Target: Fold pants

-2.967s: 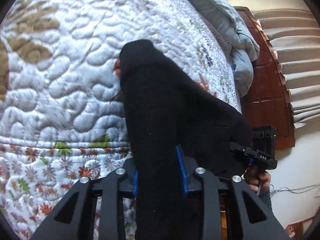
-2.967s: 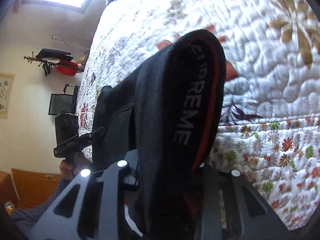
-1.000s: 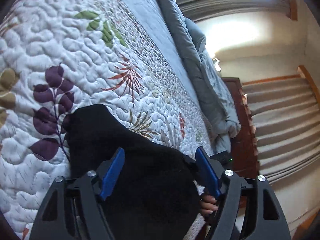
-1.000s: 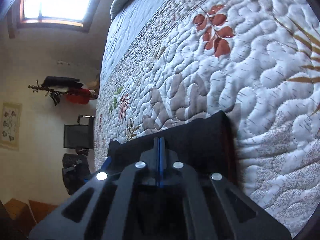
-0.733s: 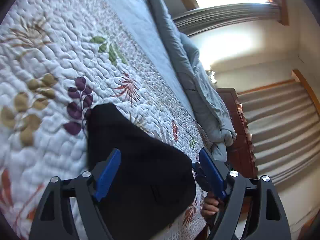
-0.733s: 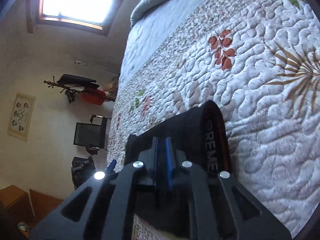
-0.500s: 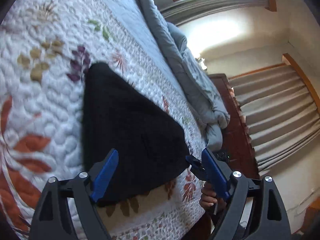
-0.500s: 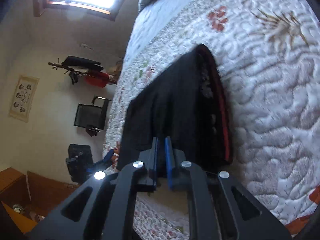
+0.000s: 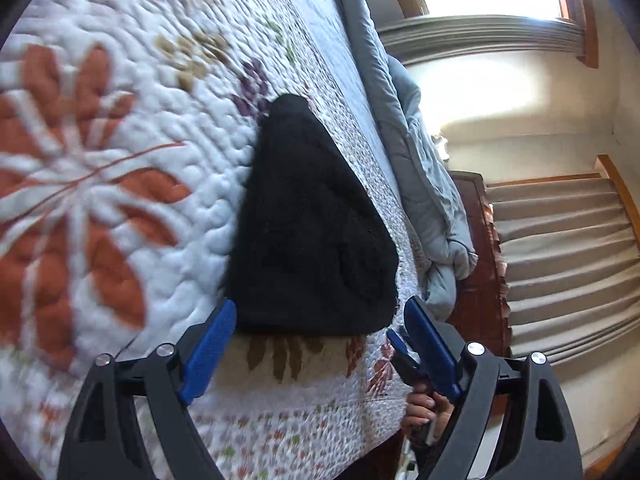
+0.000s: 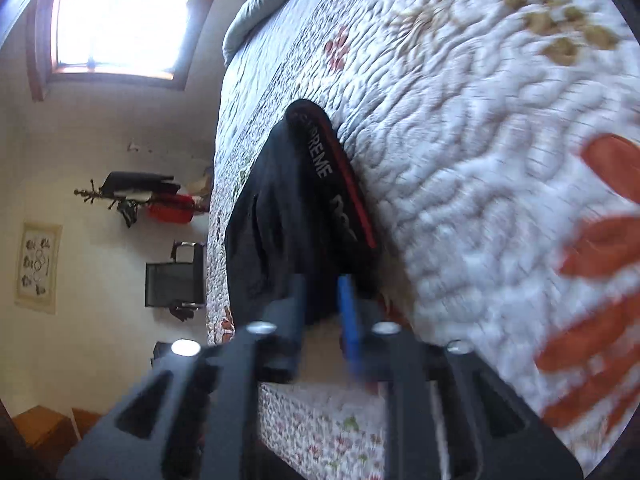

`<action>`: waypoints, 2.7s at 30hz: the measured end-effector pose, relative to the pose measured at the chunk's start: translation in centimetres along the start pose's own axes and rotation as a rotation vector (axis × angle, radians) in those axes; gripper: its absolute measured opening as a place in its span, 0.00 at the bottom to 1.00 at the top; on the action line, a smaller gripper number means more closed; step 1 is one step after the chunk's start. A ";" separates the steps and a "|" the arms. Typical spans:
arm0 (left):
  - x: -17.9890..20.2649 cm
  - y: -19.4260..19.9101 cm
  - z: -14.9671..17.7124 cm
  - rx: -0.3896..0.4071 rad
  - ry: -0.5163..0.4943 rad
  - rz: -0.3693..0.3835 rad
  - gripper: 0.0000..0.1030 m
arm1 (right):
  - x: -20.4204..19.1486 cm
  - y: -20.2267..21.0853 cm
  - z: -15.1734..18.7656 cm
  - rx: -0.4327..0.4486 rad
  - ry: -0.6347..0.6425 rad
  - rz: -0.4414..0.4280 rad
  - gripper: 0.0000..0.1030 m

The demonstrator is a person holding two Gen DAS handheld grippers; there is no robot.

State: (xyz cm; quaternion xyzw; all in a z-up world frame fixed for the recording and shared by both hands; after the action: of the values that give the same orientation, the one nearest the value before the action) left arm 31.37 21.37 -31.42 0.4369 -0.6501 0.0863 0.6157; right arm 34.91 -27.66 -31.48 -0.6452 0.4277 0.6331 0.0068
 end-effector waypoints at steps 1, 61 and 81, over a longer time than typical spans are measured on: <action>0.4 1.8 0.7 0.013 -0.028 -0.015 0.86 | -0.5 1.7 0.6 0.026 0.004 -0.013 0.39; 27.6 30.0 29.9 0.454 -0.784 -0.488 0.96 | -23.7 30.0 32.9 0.415 0.923 0.335 0.96; 26.5 28.1 27.6 0.473 -0.825 -0.562 0.96 | -24.3 26.9 31.2 0.392 0.951 0.356 0.96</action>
State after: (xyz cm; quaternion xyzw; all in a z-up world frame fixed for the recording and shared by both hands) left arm -3.88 8.14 -2.47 0.7176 -0.6586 -0.1162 0.1945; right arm -1.41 -14.27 -3.34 -0.7647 0.5962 0.1713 -0.1745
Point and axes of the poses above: each gripper's, at about its wrist camera, not at the fingertips, and y roughly against the way its jaws point, x to its right, z to its underside, the point moved 4 cm from there along -y, roughly the way its jaws point, and after that the axes turned 12 degrees about x, right-handed, at the moved point
